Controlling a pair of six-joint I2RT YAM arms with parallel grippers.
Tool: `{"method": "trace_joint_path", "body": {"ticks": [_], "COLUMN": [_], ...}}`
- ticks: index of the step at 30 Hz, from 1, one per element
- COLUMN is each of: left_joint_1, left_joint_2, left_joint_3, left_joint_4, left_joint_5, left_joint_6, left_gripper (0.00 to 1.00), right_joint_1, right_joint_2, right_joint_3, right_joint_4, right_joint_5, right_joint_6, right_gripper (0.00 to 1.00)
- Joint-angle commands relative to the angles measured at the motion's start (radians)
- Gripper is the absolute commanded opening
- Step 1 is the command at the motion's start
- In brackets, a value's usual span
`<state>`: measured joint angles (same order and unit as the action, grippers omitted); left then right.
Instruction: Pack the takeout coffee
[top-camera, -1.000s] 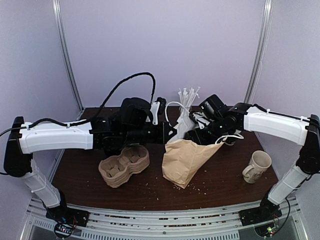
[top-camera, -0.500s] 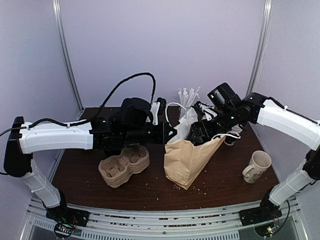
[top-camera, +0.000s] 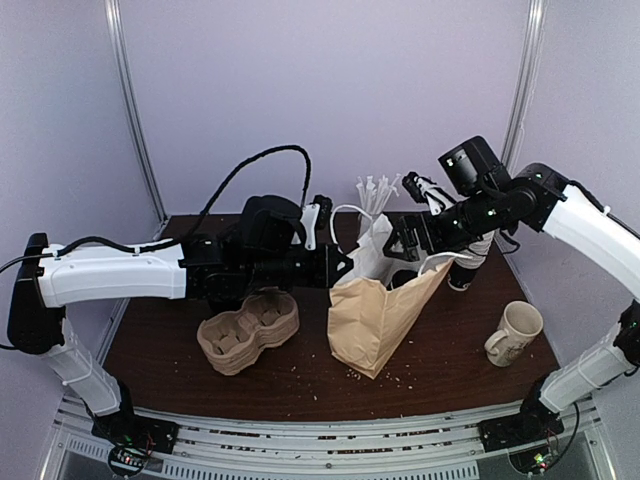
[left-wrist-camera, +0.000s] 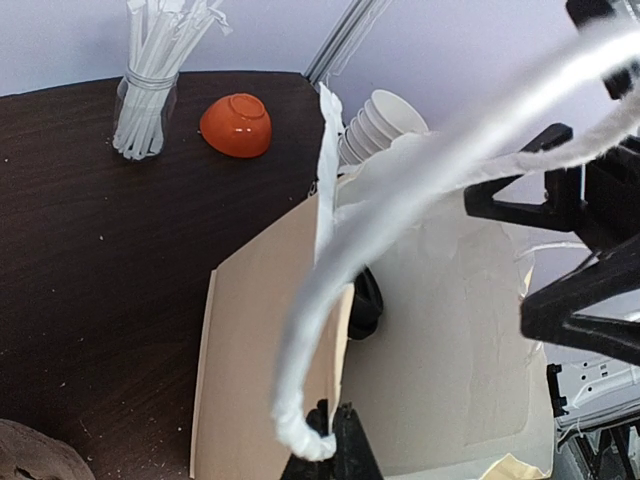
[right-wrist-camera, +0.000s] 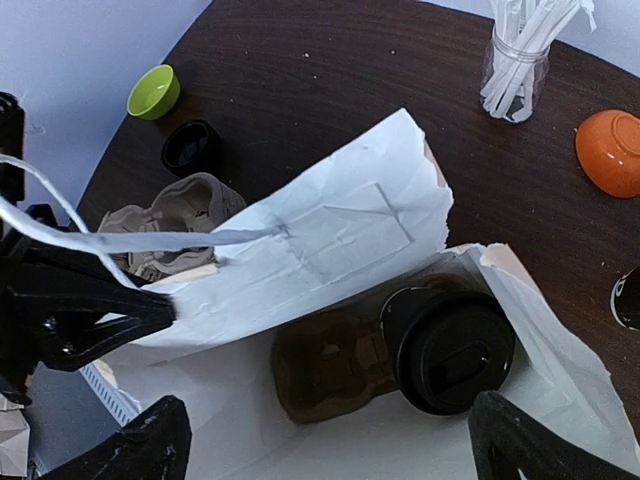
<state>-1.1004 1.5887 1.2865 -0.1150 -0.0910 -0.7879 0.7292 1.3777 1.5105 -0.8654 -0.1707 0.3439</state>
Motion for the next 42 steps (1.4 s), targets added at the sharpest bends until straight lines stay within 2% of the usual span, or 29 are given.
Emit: {"method": "trace_joint_path", "body": {"ticks": [1, 11, 16, 25, 35, 42], "left_joint_1": [-0.001, -0.001, -0.001, -0.004, -0.046, -0.072], "left_joint_2": [0.000, -0.031, -0.072, -0.141, -0.175, -0.170], "left_joint_3": [-0.004, 0.000, -0.030, -0.038, -0.074, -0.092], "left_joint_4": [-0.044, -0.025, 0.027, 0.041, 0.041, 0.022], "left_joint_5": [-0.006, 0.044, 0.113, 0.166, 0.204, 0.179], "left_joint_6": [0.018, 0.126, 0.240, 0.471, 0.681, 0.738], "left_gripper": [0.00, 0.00, 0.00, 0.00, 0.00, 0.00], "right_joint_1": [0.003, 0.002, 0.002, 0.003, 0.003, 0.003], "right_joint_2": [-0.036, -0.172, -0.249, -0.395, -0.483, -0.543], "right_joint_3": [0.066, 0.112, 0.021, -0.248, -0.362, -0.437], "right_joint_4": [-0.058, 0.023, 0.082, 0.258, 0.377, 0.468], "right_joint_5": [0.013, 0.228, 0.345, 0.310, 0.349, 0.394], "right_joint_6": [0.001, -0.048, -0.045, 0.008, 0.026, 0.033], "right_gripper": [1.00, 1.00, 1.00, 1.00, 1.00, 1.00]}}
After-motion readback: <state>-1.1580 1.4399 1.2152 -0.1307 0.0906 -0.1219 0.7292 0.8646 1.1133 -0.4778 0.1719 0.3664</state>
